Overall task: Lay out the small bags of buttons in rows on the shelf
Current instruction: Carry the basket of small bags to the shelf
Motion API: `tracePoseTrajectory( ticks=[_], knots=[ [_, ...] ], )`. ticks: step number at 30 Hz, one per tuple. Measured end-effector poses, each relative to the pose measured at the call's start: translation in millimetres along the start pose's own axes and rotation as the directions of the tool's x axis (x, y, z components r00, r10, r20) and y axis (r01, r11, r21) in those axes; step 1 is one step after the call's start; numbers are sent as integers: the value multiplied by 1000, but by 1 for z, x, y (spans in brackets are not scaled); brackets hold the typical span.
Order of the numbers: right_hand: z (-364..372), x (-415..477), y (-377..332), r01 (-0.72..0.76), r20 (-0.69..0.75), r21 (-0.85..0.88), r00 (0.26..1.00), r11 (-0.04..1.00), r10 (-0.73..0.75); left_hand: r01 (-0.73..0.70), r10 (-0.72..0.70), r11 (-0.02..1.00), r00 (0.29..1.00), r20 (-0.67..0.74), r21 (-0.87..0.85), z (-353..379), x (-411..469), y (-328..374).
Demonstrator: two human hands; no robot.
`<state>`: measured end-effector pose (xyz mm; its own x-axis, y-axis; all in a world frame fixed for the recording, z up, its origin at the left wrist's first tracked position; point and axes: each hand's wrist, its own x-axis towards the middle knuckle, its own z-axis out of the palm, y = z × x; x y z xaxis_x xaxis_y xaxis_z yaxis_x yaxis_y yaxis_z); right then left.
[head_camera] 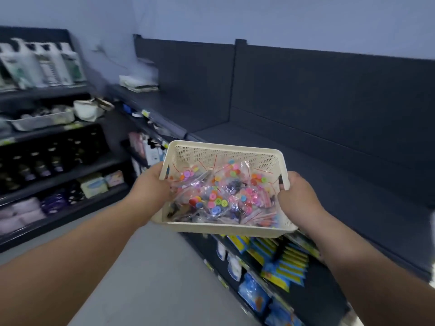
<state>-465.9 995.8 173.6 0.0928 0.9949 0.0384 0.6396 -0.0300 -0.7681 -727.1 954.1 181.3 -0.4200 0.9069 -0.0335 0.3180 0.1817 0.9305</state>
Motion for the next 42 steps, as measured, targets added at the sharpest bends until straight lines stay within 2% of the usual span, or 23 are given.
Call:
tracePoseTrajectory(
  ticks=[6, 13, 18, 22, 26, 42],
  knots=[
    [68, 78, -62, 60, 80, -1, 995, 998, -59, 46, -47, 999, 996, -74, -8, -47, 93, -18],
    [158, 166, -143, 77, 71, -2, 995, 997, -76, 0, -4, 999, 997, -77, -47, -110, 220, -25],
    [220, 230, -208, 84, 60, 34, 994, 996, -86, -39, 39, 999, 997, -73, 0, -161, 317, -19],
    [260, 280, -243, 75, 53, 31, 996, 997, -76, -15, 16, 1000, 997, -81, 17, -187, 388, -19],
    [293, 339, -266, 90, 70, 23, 993, 996, -92, 4, -4, 1000, 998, -66, -7, -195, 453, -22],
    [423, 600, -353, 181, 196, 90, 961, 979, -196, 53, -41, 998, 966, -256, 39, -197, 706, -15]
  ],
)
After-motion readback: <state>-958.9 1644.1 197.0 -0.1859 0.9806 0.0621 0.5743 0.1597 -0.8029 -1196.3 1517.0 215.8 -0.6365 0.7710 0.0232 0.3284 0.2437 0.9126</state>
